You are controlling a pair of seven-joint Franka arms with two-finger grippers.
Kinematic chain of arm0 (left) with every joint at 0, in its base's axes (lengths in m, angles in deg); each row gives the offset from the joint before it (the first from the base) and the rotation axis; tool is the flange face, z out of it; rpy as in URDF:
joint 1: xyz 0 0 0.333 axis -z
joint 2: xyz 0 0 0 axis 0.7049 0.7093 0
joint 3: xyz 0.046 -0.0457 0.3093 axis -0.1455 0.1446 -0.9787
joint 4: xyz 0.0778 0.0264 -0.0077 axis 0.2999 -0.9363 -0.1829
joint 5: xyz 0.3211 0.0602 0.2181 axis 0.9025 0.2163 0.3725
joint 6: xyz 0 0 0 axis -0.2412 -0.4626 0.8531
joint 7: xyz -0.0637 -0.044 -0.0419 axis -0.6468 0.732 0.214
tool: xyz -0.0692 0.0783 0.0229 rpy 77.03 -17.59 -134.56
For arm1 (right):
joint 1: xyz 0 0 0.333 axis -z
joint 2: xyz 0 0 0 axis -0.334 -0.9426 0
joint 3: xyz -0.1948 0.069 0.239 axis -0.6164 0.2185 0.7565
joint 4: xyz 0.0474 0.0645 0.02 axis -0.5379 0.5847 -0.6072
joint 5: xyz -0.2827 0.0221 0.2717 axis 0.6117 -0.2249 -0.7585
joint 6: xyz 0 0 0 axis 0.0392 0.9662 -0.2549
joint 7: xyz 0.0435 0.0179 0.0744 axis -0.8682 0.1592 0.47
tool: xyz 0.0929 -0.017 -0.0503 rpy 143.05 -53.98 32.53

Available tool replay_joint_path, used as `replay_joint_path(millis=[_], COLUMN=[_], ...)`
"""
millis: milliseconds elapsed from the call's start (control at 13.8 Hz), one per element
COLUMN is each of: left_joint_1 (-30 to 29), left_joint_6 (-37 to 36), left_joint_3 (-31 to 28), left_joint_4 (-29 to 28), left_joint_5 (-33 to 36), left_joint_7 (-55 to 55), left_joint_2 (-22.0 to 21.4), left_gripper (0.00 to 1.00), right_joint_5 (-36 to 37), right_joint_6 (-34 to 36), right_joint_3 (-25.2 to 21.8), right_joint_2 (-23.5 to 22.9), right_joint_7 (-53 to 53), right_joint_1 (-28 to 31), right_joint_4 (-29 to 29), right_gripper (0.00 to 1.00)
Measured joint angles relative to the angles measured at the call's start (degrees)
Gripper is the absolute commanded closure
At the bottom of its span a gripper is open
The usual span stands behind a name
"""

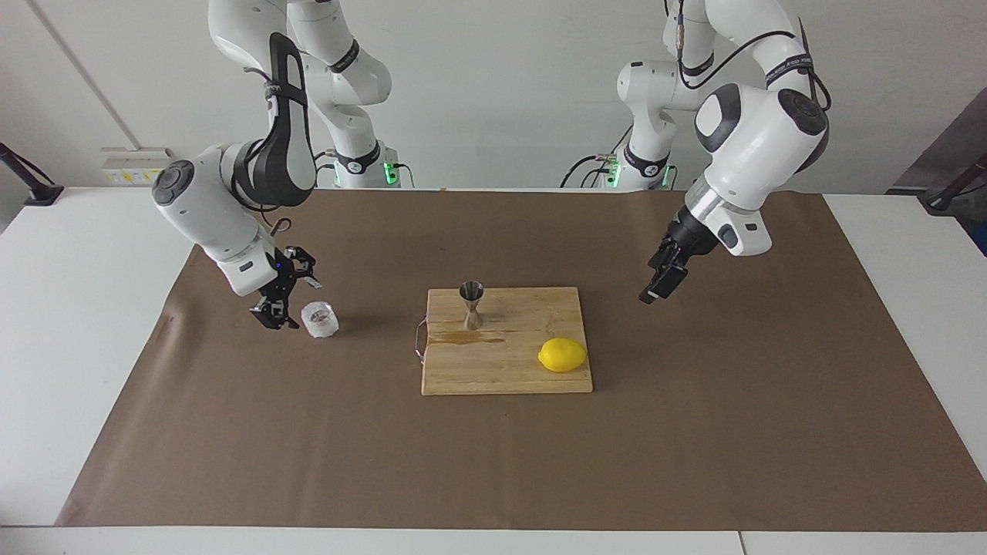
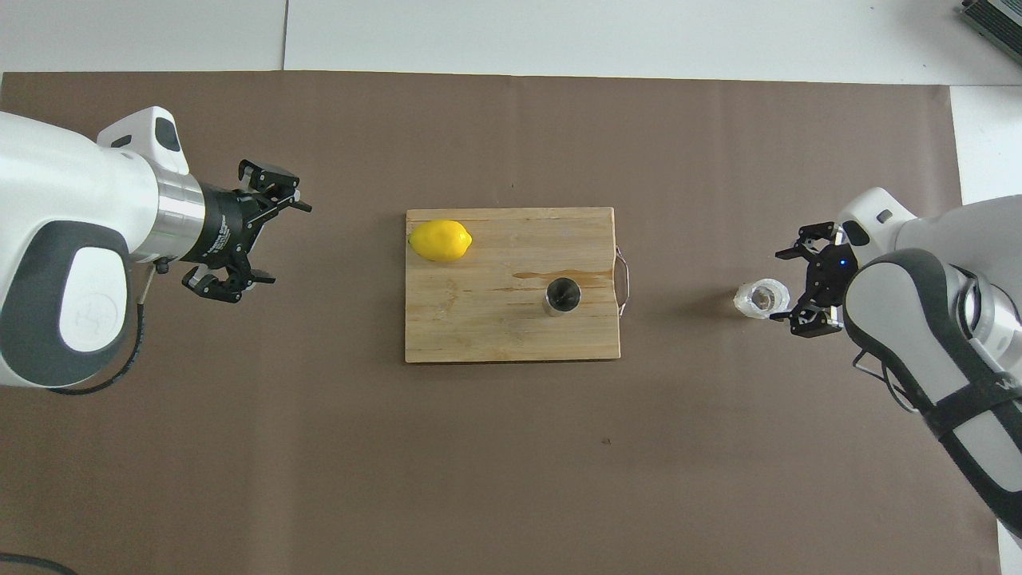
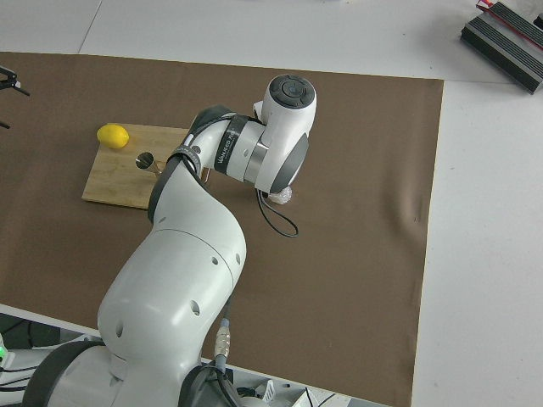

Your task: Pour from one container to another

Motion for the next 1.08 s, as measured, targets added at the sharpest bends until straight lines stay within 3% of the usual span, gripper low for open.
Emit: replay_joint_path(millis=[361,1012,1084], left_joint_1=[-5.51,-5.74,-5.73], left_joint_6=[-4.17,-6.05,-6.11], left_joint_3=[-0.08,0.33,0.37], left_joint_4=[0.0,0.01,0.01], left_joint_5=[5.15,17.65,18.02], left_joint_7=[20.6,51.62,54.36], left_joint_2=[-1.79,-2.09,-2.22], left_gripper=[0.0,0.0,0.0], right_joint_5=[-6.02,-14.38,-15.02], right_joint_6=[-2.51,-2.54,-2.53], right_joint_3=[-0.01,0.01,0.01], right_joint_2=[-2.48,-5.46,-5.57], right_joint_7=[11.46,20.41,21.1], right_joint_1=[1.33,2.85,2.85], right_joint_4=[1.78,3.37,3.55], right_gripper=[0.0,0.0,0.04])
